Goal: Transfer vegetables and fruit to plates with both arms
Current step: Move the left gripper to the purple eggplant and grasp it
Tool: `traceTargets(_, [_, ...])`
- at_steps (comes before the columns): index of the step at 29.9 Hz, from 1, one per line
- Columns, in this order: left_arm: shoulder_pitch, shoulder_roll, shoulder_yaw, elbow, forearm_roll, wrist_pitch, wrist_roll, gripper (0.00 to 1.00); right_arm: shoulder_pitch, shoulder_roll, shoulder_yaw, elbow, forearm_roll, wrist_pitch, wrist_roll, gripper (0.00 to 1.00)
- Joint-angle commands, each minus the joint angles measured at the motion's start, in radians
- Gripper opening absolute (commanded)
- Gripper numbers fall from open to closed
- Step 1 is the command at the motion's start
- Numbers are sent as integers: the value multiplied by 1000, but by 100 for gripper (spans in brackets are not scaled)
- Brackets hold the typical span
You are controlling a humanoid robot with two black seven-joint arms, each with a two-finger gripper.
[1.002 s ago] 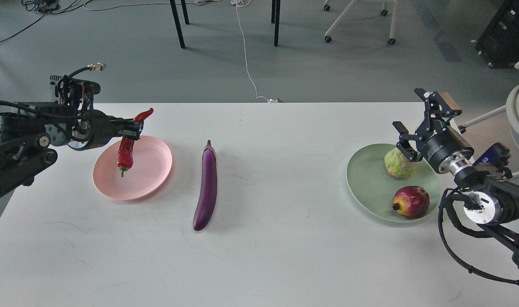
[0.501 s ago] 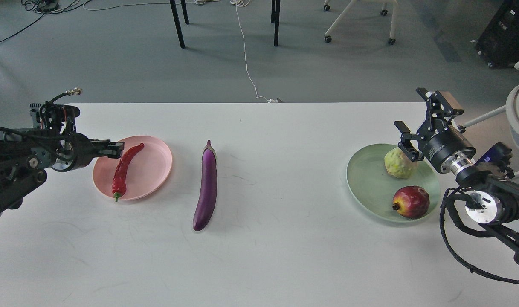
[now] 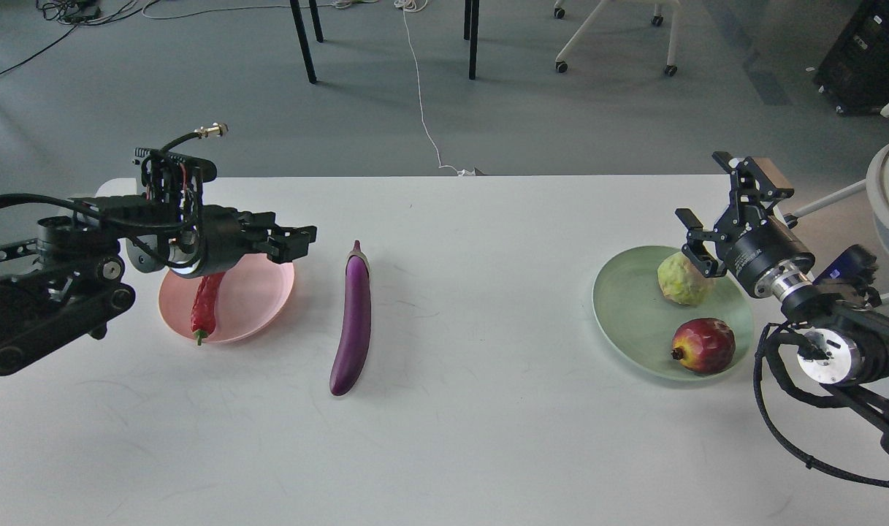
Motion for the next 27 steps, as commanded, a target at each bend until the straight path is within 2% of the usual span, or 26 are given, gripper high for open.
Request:
traceTargets(1, [52, -42, 6, -62, 6, 2, 62, 81, -1, -2, 0, 0, 0, 0, 0, 97])
traceTargets(3, [71, -65, 8, -57, 14, 2, 73, 83, -1, -2, 0, 0, 0, 0, 0, 97])
traceTargets(6, [89, -78, 15, -25, 17, 1, 70, 92, -1, -2, 0, 2, 0, -2, 0, 97])
traceTargets(8, [112, -86, 14, -11, 15, 1, 71, 94, -4, -2, 0, 0, 0, 0, 0, 97])
traceTargets(17, [121, -174, 15, 22, 17, -1, 96, 94, -6, -2, 3, 0, 0, -2, 0, 97])
traceTargets(21, [123, -210, 23, 56, 27, -2, 123, 94, -6, -4, 3, 0, 0, 0, 0, 97])
traceTargets(27, [125, -229, 49, 96, 55, -7, 120, 88, -7, -4, 4, 2, 0, -2, 0, 97])
